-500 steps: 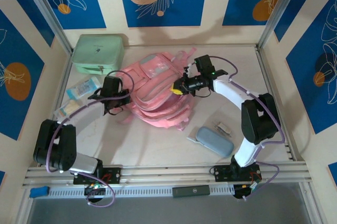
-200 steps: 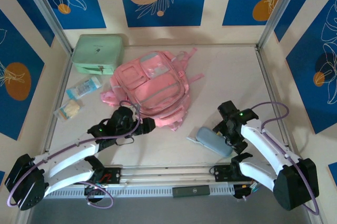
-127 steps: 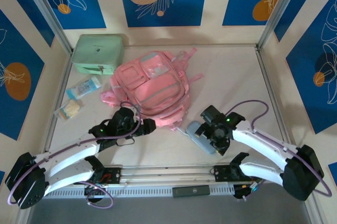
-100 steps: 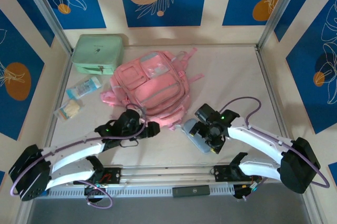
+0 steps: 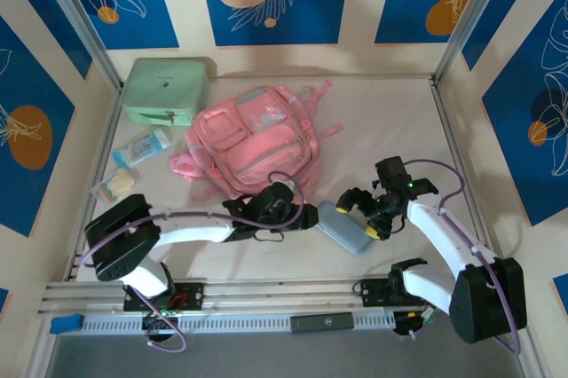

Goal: Pack the student bag
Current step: Move the pencil case to the bottom-center of the table.

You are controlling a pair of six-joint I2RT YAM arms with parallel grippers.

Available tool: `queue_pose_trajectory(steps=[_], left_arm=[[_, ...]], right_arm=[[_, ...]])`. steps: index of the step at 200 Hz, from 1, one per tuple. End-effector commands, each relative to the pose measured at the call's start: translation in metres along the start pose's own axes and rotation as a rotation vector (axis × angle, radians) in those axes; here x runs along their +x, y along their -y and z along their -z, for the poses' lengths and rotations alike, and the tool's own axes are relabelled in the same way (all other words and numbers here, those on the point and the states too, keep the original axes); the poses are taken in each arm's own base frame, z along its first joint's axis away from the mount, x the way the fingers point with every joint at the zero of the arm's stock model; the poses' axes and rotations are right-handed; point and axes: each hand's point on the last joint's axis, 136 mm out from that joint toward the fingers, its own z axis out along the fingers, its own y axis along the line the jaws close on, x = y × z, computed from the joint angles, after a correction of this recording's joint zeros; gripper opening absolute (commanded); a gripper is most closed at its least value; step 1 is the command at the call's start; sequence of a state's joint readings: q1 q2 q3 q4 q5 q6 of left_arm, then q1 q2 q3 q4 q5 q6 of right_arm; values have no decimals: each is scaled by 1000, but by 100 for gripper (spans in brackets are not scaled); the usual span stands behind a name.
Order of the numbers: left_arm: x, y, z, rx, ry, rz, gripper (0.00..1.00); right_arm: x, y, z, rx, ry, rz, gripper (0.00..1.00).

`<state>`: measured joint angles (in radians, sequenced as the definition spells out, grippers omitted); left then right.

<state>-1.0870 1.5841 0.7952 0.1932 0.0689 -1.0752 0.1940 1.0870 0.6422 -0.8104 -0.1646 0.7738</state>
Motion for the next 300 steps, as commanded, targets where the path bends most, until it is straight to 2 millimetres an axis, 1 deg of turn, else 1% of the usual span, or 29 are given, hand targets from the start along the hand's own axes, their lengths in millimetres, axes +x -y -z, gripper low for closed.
queue_pose_trajectory(steps=[1,11,24,43,60,77,100,110,122,137,150,159,164,179,193,210,228,251,272,283,300], left_arm=[[-7,15,-14,14,38,26,58],[-6,11,-22,2,37,45,57],[-5,7,-32,-10,36,63,54],[-4,1,-43,-35,28,72,51],[-4,-5,-49,-61,30,76,50],[-5,-14,-50,-114,33,72,49],[-10,-29,-43,-158,59,76,47],[-12,-36,-40,-168,71,84,45],[-12,-44,-38,-178,69,102,43],[-12,-51,-35,-181,82,119,40],[-13,-56,-32,-192,95,116,39],[-13,-60,-31,-206,90,114,38],[-14,-60,-31,-209,87,115,37],[-13,-57,-36,-183,80,117,34],[-11,-54,-41,-165,62,117,32],[-9,-58,-43,-182,53,118,31],[-9,-63,-43,-190,56,119,30],[-9,-70,-44,-208,49,121,28],[-11,-72,-47,-214,46,120,27],[-10,-75,-47,-223,39,120,27],[-9,-79,-47,-229,38,123,27]], right_arm=[[-5,-3,-10,-50,-41,68,99],[-5,0,-17,-45,-54,52,99],[-1,-5,-25,-71,-74,66,99],[10,-11,-35,-100,-122,90,99],[18,-10,-40,-108,-154,90,99],[29,-16,-41,-151,-187,96,99],[43,-25,-36,-195,-202,127,99],[45,-28,-32,-217,-198,139,99],[44,-30,-28,-234,-189,159,100],[40,-34,-19,-244,-175,185,96],[32,-28,-11,-180,-126,177,97],[27,-23,-9,-139,-95,157,100],[25,-22,-8,-131,-86,150,99],[17,-17,-10,-94,-53,133,99],[10,-7,-14,-23,-37,127,99],[1,-2,-20,35,-22,142,99],[2,-5,-26,25,-56,156,99],[15,-26,-25,-45,-92,243,99],[26,-27,-28,-38,-153,257,100],[24,-17,-21,40,-136,237,99],[15,-17,-2,70,-47,227,99]])
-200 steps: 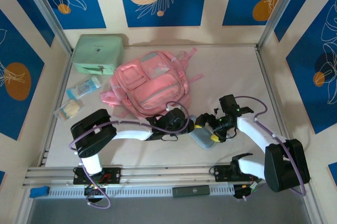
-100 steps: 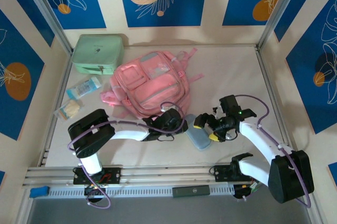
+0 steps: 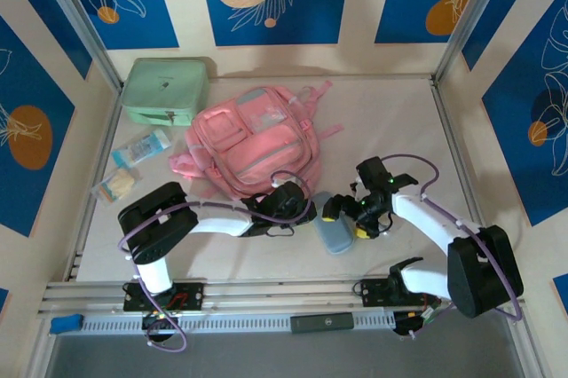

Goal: Pack the student bag
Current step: Move the pencil case to the bottom-center of the table, then pick up the loose stationery from the bottom-center of the table.

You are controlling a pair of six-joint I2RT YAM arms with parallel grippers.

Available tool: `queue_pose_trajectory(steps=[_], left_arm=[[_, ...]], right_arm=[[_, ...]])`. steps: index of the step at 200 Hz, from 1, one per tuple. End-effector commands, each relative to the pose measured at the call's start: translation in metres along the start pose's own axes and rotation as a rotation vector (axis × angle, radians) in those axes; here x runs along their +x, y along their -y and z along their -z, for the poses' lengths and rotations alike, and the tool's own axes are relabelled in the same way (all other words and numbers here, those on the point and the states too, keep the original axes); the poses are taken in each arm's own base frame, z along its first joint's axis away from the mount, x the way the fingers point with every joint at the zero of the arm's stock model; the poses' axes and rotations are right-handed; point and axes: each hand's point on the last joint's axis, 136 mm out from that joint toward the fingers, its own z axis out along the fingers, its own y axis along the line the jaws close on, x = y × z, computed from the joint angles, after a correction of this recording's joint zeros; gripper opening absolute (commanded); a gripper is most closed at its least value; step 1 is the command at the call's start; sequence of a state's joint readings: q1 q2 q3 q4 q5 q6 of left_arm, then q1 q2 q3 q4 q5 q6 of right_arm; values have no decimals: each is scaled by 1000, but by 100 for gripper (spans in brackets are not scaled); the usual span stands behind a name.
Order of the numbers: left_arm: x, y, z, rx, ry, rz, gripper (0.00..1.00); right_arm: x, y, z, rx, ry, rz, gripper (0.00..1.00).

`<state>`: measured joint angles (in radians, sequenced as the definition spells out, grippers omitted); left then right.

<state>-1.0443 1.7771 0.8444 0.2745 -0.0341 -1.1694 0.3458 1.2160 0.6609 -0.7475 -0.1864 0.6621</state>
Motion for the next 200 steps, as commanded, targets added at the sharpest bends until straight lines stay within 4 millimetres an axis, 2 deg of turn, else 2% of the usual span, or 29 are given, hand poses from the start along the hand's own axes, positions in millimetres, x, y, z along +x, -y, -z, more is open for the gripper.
queue_pose_trajectory(steps=[1,18,51,66,84,109,146,200], left_arm=[[11,-38,-9,-116,-47,-10,27],[11,-36,-11,-106,-51,-9,26],[13,-38,-14,-111,-62,-10,26],[14,-39,-15,-111,-62,-6,26],[16,-41,-16,-118,-69,-4,25],[14,-40,-16,-111,-66,-5,19],[16,-39,-18,-107,-74,-2,13],[11,-22,-10,-50,-69,-8,9]], right_arm=[[-2,1,26,51,67,-5,99],[-4,2,30,17,83,-34,99],[-1,14,2,21,-6,-57,100],[-2,6,-7,-37,-25,-34,99],[6,-18,-13,-166,-81,-1,91],[16,-37,-12,-170,-88,93,80],[22,-50,-7,-193,-83,128,54],[22,-42,-12,-151,-68,93,37]])
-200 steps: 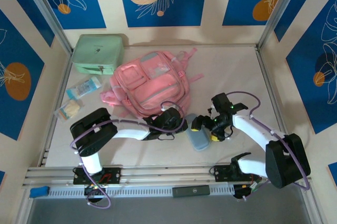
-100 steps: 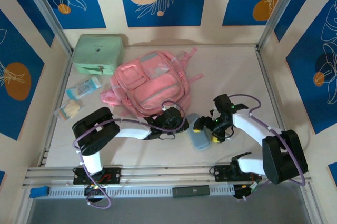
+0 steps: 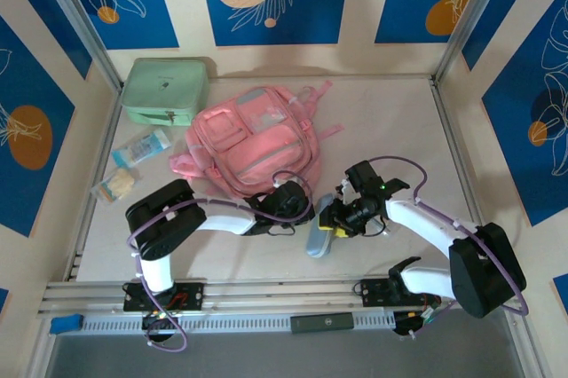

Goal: Pack the student bag
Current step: Pick up the loose stationery from the bottom-center of the table, then open the student bag at the top-center of the table.

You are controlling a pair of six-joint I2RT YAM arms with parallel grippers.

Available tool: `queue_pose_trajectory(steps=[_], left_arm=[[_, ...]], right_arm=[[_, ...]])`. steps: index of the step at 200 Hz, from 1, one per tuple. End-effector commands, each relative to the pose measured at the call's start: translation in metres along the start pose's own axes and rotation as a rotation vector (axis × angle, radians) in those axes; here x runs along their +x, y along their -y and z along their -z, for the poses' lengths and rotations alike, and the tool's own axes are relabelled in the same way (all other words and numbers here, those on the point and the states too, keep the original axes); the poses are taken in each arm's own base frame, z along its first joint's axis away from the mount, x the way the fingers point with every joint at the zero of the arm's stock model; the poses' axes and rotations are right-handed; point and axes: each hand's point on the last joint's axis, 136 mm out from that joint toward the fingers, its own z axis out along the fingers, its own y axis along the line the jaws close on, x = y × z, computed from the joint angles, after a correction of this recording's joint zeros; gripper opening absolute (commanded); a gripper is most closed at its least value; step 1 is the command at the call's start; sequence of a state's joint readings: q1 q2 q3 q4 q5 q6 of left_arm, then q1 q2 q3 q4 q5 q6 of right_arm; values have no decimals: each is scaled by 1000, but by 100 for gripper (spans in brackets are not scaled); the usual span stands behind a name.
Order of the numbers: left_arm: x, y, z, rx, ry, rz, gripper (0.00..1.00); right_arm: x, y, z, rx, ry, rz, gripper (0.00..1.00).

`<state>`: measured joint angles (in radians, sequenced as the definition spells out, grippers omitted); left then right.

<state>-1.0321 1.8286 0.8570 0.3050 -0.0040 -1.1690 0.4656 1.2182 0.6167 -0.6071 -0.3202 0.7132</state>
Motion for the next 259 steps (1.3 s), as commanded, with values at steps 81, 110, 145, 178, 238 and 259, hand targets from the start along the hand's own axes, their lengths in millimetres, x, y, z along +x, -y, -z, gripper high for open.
queue_pose_trajectory(steps=[81,110,145,178,238,259], left_arm=[[-27,25,89,-41,56,-244,32],[-63,-3,138,-233,105,-442,44],[-104,-32,168,-341,67,-649,62],[-123,-42,157,-456,-22,-921,74],[-150,-39,112,-517,-52,-1084,88],[-146,-34,99,-464,-77,-1107,90]], right_arm=[[-7,-15,52,-162,111,-73,24],[-14,-24,78,-277,158,-99,24],[-29,-32,97,-359,202,-127,25],[-41,-41,104,-406,213,-134,25],[-53,-40,105,-412,237,-154,24],[-55,-39,105,-418,233,-158,24]])
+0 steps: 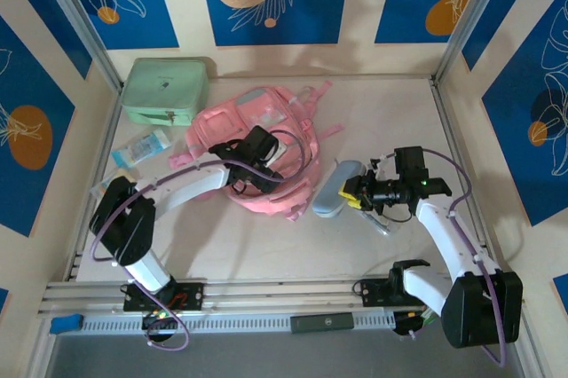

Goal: Pack the student bag
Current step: Open the student bag at the top-center of the table.

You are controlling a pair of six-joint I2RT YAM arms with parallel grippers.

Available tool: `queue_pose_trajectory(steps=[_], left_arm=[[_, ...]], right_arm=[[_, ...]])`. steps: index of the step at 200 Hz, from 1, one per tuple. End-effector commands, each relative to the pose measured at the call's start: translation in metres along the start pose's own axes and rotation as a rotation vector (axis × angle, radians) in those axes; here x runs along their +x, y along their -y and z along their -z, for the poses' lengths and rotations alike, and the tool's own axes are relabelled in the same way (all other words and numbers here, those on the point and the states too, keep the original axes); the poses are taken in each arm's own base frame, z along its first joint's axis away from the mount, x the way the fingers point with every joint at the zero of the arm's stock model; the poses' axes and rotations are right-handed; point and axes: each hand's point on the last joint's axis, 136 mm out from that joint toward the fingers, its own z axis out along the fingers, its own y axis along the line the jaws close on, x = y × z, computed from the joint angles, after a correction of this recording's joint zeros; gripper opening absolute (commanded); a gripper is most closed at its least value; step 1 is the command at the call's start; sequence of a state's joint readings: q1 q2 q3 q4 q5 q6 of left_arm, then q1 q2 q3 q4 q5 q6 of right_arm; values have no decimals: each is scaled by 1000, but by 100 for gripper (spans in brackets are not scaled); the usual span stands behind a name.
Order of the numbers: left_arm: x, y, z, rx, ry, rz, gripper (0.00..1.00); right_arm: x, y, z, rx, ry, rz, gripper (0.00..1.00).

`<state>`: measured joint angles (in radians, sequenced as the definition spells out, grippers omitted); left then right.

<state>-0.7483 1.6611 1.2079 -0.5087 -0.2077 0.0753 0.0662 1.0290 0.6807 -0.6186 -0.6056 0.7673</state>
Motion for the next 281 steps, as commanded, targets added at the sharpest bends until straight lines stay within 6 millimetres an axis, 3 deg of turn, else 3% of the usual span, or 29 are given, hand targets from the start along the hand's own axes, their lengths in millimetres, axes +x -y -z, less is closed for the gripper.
queue_pose_trajectory(steps=[1,50,78,94,120,147,175,209,257,281], left_arm=[[-19,3,-3,18,42,-84,89],[-24,-13,-24,-83,-36,-123,89],[-28,-22,-27,-135,-43,-142,76],[-29,-12,-25,-75,-45,-138,71],[-23,9,-27,33,-36,-139,73],[-16,9,-32,24,-60,-139,77],[-15,-1,-40,-36,-81,-143,73],[-22,-10,-40,-81,-63,-140,49],[-38,-15,-22,-88,-21,-127,1],[-55,-19,6,-76,4,-72,0]], right_arm=[[-2,-13,3,-47,-11,8,24],[-9,-9,1,-46,-4,-6,24],[-10,-11,2,-47,1,-4,24],[-10,-13,3,-50,2,-1,24],[-10,-11,3,-47,6,-1,23],[-10,-9,2,-51,5,-8,23],[-11,-8,1,-54,3,-10,23],[-11,-9,2,-48,7,-7,23],[-12,-12,4,-54,13,-2,22],[-13,-18,6,-63,17,11,22]])
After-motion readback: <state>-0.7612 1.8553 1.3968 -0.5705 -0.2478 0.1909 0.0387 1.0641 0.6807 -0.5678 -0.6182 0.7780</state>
